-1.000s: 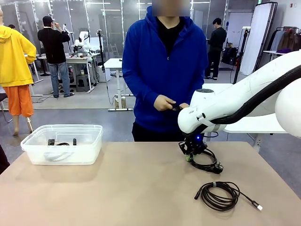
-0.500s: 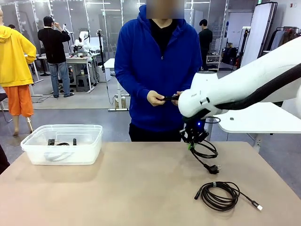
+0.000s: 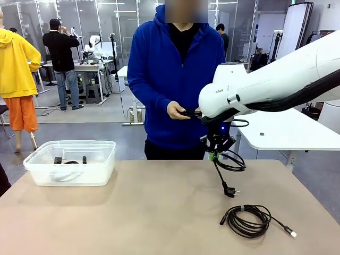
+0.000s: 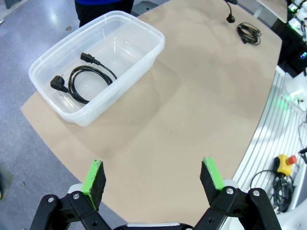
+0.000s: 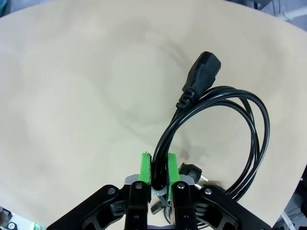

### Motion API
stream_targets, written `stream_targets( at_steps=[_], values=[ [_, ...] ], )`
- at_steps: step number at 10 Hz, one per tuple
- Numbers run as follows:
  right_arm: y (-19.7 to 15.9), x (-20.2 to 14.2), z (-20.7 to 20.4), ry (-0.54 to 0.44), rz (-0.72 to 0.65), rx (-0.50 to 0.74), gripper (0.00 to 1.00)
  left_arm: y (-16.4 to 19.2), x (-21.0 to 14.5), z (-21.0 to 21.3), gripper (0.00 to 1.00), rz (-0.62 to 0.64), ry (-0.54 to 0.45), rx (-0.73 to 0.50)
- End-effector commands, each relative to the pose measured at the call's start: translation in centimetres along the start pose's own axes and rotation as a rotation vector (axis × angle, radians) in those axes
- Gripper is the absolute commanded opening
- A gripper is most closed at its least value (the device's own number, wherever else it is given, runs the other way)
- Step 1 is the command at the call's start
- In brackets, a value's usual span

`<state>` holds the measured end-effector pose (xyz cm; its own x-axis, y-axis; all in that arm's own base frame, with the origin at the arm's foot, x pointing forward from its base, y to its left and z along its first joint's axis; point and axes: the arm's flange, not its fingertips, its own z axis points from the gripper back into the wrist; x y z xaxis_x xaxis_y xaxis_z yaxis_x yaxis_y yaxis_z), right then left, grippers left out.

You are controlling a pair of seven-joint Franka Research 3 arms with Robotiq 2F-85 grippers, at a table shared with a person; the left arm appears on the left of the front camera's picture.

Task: Organize and store the cables.
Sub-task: Place the Power Cable into the Organizing box.

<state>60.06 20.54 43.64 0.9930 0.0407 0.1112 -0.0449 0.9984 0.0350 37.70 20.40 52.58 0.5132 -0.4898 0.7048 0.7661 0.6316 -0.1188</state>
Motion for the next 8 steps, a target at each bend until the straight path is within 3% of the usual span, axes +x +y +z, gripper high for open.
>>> stream_targets(
  at_steps=[1,4,8],
  values=[
    [3.2,-1.1,0.7,-0.041,0.032,-0.043,0.00,-0.2,0.0,0.1,1.00,-0.006,0.001,0.009],
    [10.1,-1.8,0.4,-0.046,0.153,-0.080,0.00,-0.2,0.0,0.1,1.00,-0.006,0.001,0.009],
    [19.4,-1.8,-3.1,-0.009,0.284,-0.088,0.00,-0.2,0.0,0.1,1.00,-0.006,0.001,0.009]
  ],
)
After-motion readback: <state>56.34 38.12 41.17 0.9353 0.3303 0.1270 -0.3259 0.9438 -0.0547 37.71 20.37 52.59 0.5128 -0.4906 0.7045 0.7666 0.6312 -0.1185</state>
